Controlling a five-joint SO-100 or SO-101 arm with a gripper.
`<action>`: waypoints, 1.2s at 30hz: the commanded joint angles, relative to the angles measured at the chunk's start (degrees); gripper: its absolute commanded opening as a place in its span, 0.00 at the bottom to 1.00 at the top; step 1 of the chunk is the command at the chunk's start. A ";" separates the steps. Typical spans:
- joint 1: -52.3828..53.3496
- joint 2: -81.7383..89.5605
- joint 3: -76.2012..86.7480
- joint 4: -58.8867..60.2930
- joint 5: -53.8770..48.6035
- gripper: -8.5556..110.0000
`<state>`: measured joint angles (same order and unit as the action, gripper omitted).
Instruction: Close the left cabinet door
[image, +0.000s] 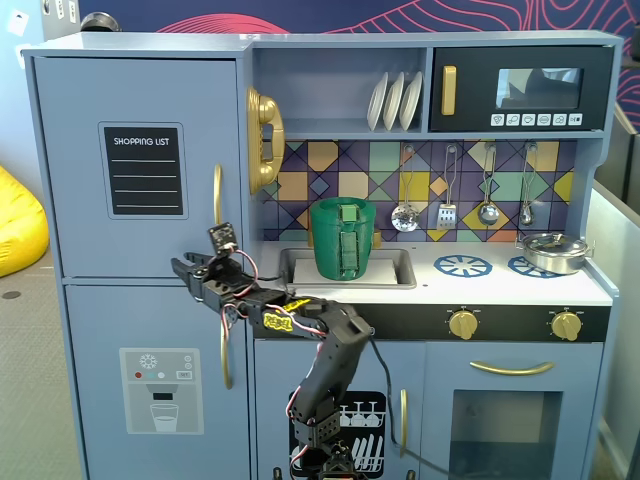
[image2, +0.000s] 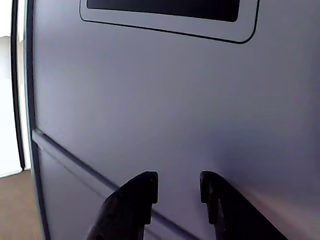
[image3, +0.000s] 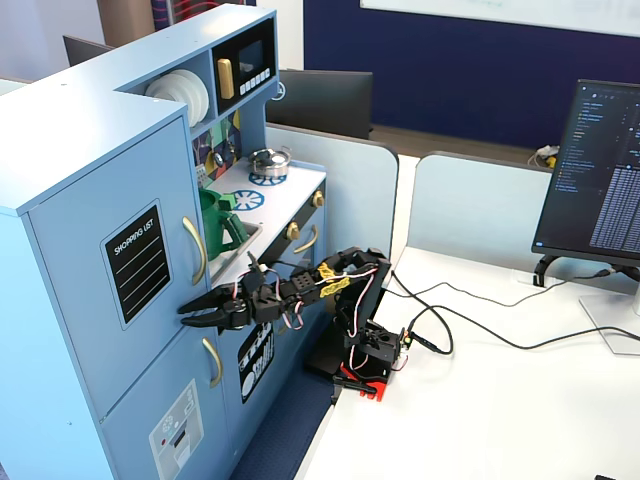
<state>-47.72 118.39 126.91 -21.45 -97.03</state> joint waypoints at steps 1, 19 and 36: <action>-1.32 16.96 6.86 10.81 2.55 0.07; 45.62 49.75 37.62 77.61 6.06 0.07; 53.17 63.72 44.82 109.25 9.67 0.07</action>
<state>4.75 181.49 171.30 77.43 -90.44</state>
